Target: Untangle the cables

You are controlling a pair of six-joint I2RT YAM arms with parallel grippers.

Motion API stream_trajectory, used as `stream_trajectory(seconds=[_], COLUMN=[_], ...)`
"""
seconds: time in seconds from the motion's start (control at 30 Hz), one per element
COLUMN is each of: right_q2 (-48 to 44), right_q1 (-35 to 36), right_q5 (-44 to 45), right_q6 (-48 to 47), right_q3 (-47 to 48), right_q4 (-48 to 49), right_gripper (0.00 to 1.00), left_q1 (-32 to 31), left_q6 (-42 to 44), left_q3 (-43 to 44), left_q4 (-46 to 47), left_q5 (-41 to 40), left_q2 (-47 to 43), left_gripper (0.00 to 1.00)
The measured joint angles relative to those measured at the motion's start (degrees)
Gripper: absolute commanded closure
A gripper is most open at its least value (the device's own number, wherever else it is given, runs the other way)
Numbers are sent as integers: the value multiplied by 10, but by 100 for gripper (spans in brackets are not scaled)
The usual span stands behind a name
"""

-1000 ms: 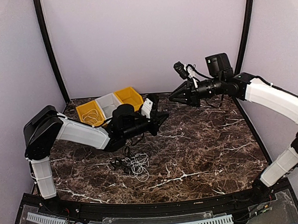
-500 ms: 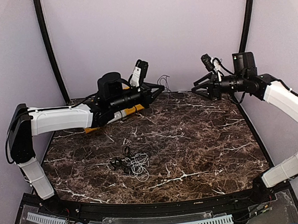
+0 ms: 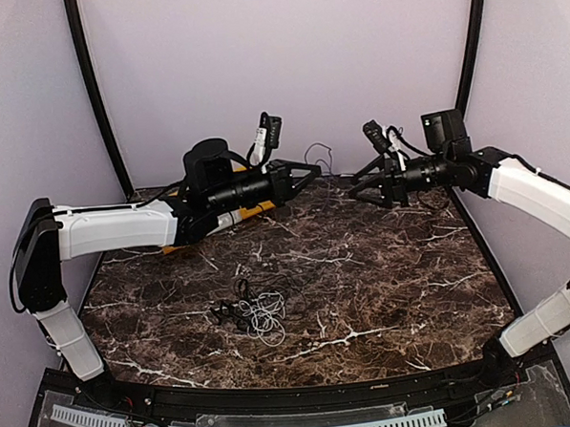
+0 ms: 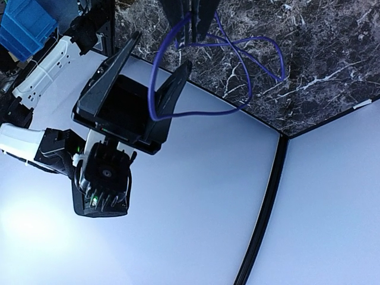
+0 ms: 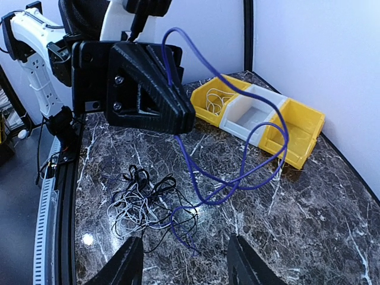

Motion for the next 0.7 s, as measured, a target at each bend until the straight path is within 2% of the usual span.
stream_trajectory(seconds=[0.27, 0.53, 0.7], right_q2=[27, 37, 41], right_q1=[32, 41, 47], right_q5=[20, 39, 42], right_q6=[-21, -24, -28], right_q3=[24, 54, 62], right_q4=[-8, -7, -6], right_gripper=[63, 68, 82], left_q1=[0, 0, 0], left_q6=[-41, -64, -71], left_q3=[-1, -1, -1], left_q4=[15, 17, 19], left_q5=[17, 34, 43], left_q2=[0, 1, 6], left_gripper=[100, 100, 100])
